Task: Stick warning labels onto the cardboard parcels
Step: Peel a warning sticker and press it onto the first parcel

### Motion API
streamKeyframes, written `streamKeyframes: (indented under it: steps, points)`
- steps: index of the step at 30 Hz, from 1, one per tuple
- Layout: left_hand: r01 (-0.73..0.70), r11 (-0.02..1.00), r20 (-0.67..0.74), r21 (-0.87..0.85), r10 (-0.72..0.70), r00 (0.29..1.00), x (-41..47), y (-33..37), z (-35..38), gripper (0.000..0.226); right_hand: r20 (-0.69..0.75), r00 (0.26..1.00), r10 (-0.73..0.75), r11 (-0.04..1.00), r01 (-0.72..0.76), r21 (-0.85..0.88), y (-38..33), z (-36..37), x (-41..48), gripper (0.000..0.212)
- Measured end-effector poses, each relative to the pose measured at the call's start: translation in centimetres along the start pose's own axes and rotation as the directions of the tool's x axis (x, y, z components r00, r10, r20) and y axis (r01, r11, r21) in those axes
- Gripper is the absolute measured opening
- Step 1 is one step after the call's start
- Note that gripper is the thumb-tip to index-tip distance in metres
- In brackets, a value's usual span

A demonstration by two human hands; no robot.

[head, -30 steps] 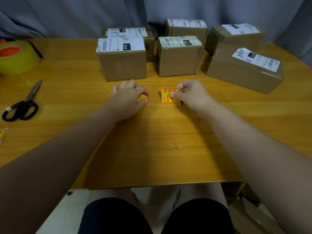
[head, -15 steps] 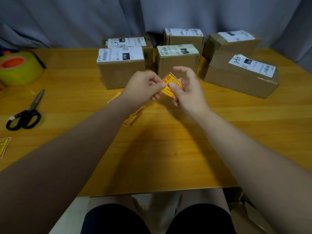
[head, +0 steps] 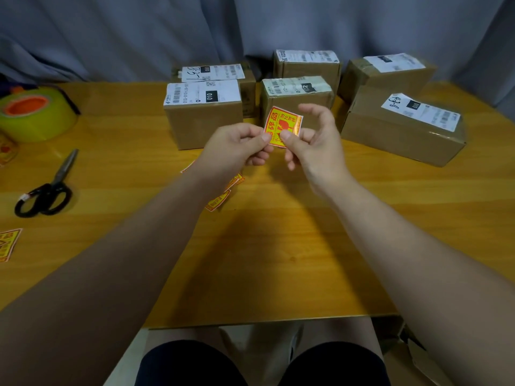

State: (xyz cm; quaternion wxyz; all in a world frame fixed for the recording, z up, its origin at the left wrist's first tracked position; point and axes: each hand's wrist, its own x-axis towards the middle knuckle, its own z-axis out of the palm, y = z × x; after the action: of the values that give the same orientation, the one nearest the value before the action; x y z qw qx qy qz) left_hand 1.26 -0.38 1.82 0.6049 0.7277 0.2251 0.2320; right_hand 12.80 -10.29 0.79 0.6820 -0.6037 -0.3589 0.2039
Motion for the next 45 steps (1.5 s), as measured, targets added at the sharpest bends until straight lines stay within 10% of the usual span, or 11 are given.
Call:
streamKeyframes:
  steps: [16,21,45]
  points:
    - [0.001,0.992,-0.082,0.127,0.009,0.997,-0.4,0.5,-0.2,0.01,0.072,0.981,-0.178,0.929,0.191,-0.316,0.3,0.2,0.5,0.013]
    - [0.004,1.0,0.009,-0.013,-0.004,1.0,-0.6,0.4,0.0,0.011,0.04,0.999,-0.009,1.0,0.009,0.004,-0.2,0.5,-0.1,0.016]
    - [-0.045,0.997,-0.029,-0.055,0.044,0.999,-1.0,1.1,0.1,0.012,0.018,1.0,0.026,0.993,-0.028,0.112,-1.4,0.6,-0.1,0.017]
